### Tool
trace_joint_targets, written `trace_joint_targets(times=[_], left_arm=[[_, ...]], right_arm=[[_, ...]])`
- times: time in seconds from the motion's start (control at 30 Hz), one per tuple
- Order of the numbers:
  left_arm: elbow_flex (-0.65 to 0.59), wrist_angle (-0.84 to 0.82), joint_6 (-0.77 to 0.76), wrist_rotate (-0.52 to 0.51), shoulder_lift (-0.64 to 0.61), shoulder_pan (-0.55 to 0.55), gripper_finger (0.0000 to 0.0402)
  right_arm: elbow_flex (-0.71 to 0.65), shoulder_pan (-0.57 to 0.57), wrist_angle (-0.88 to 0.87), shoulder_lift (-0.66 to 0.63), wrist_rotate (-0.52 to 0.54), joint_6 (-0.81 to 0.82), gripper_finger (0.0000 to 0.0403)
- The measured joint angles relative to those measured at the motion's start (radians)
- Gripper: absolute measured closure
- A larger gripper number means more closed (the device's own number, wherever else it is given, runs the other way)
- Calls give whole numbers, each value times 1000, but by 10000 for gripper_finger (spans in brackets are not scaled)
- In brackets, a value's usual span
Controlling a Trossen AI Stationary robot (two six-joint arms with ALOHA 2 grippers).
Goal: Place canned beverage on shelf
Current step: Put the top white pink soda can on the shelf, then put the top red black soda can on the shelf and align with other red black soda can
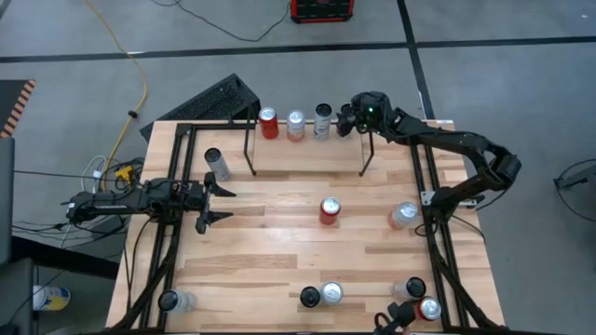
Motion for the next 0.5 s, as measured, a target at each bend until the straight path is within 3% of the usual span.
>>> trace_joint_targets(times=[0.23,0.5], left_arm=[[0,0,0,0,0,0,120],[0,0,0,0,0,0,120]], right_arm=[[157,12,-118,-2,3,-42,10],[410,116,-464,-2,3,-30,6]])
